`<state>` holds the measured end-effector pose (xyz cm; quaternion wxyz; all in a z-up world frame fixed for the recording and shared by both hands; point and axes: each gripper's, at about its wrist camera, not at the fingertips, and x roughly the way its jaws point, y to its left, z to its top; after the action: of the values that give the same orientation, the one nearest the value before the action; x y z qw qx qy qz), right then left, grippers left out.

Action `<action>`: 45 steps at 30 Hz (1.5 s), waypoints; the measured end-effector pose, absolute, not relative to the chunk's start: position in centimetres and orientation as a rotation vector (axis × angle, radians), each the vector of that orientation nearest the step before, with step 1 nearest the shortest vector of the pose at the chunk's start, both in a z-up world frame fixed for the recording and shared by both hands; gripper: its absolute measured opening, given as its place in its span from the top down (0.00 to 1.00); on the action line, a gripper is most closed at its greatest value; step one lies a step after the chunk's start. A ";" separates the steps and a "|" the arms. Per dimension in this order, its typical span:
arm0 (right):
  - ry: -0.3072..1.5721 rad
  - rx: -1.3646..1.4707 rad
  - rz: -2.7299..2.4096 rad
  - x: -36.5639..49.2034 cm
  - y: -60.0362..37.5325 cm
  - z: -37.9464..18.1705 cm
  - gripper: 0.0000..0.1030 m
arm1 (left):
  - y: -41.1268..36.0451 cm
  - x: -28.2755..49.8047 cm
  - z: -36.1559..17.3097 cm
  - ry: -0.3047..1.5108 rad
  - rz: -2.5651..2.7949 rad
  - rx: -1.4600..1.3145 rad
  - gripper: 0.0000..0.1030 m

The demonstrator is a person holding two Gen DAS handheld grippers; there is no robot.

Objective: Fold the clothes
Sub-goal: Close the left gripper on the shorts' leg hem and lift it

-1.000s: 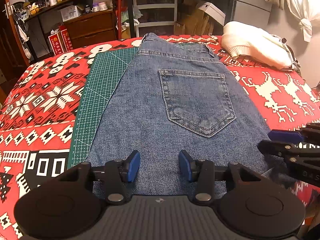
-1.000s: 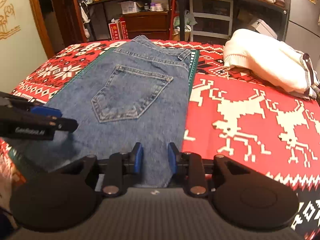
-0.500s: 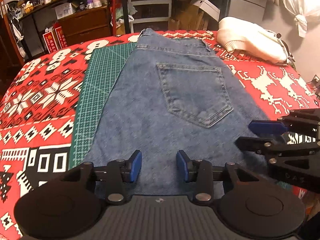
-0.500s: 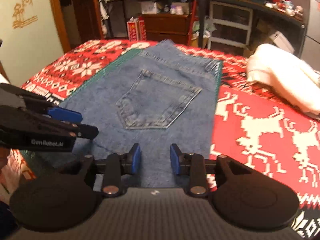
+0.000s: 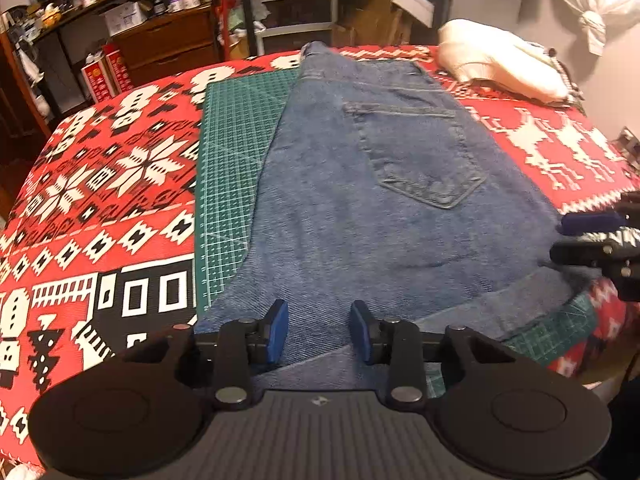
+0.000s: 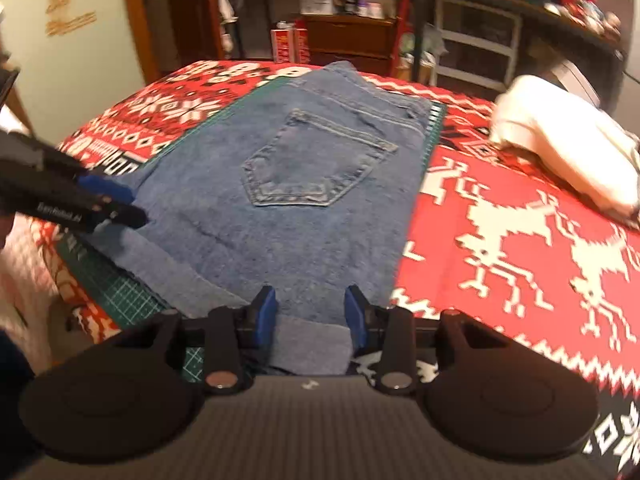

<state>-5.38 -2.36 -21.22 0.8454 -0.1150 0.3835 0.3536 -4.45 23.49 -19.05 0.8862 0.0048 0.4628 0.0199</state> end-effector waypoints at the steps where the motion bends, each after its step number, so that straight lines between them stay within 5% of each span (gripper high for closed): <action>1: 0.807 -0.233 0.741 -5.5 -2.6 -20.8 0.59 | 23.2 -4.7 -18.7 0.956 0.022 0.009 0.68; 11: 0.804 -0.265 0.859 -7.5 0.4 -20.3 0.64 | 17.4 -5.4 -18.9 0.953 -0.178 0.096 0.70; 13: 0.814 -0.272 0.875 -7.9 1.3 -20.7 0.64 | 16.8 -5.2 -19.3 0.960 -0.180 0.108 0.81; 16: 0.819 -0.292 0.843 -8.1 2.3 -21.5 0.74 | 16.5 -5.3 -19.3 0.955 -0.172 0.130 0.76; 27: 0.852 -0.237 0.816 -7.9 -1.9 -21.4 0.74 | 19.3 -6.8 -19.2 0.980 -0.143 0.053 0.70; 31: 0.872 -0.183 0.795 -7.7 -3.2 -21.3 0.74 | 21.2 -7.0 -18.9 0.986 -0.094 -0.042 0.84; 45: 0.899 -0.133 0.765 -7.7 -4.3 -20.2 0.74 | 25.8 -8.2 -17.6 0.964 0.054 -0.122 0.86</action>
<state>-7.74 -4.30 -20.19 0.8287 -0.0624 0.4235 0.3606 -8.21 25.80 -17.56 0.8839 -0.0585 0.4634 0.0260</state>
